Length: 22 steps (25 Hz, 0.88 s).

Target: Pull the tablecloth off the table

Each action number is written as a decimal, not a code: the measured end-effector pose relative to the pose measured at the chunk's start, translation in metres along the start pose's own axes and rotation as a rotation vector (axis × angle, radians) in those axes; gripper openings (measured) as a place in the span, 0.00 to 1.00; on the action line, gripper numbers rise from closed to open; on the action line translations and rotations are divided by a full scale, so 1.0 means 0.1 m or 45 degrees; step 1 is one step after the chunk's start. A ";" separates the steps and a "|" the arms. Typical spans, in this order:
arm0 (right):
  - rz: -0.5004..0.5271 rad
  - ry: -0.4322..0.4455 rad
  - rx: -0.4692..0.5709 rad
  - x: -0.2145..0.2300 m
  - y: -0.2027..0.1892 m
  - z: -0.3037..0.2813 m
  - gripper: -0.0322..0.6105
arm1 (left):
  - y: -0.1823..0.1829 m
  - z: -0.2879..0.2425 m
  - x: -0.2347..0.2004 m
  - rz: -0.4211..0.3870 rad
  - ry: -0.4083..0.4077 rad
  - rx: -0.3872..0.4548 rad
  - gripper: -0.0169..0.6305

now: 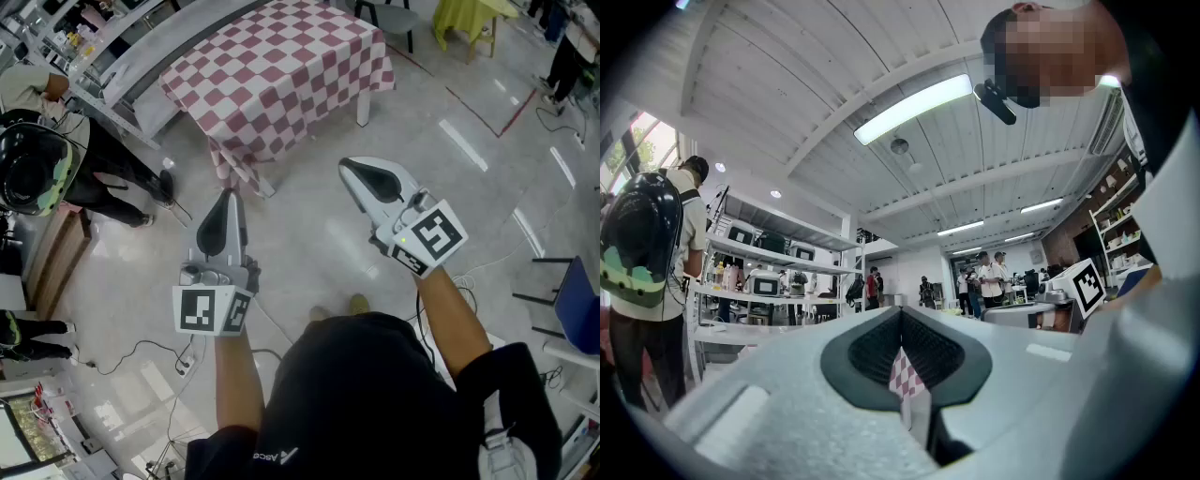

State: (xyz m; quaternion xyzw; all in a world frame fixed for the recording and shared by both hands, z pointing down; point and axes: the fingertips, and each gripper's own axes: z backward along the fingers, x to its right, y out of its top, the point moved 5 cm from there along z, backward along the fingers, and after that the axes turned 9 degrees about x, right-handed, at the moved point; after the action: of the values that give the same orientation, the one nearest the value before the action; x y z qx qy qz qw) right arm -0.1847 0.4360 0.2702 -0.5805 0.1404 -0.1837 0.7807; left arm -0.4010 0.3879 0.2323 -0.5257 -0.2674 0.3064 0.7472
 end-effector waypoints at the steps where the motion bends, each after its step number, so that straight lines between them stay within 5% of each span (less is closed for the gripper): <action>1: -0.007 0.014 0.000 0.00 -0.01 0.00 0.05 | -0.02 -0.02 0.01 0.003 0.003 -0.003 0.04; 13: -0.003 0.033 0.001 0.43 0.01 0.18 0.05 | -0.17 -0.48 0.17 -0.001 0.032 -0.017 0.04; 22: 0.047 0.040 0.008 1.02 -0.11 -0.27 0.05 | -0.42 -1.04 -0.21 -0.011 0.074 0.004 0.04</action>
State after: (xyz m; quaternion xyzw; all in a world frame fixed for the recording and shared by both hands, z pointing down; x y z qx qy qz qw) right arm -0.1070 0.3645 0.2721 -0.5724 0.1630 -0.1789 0.7834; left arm -0.3320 0.2967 0.2391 -0.5321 -0.2475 0.2884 0.7566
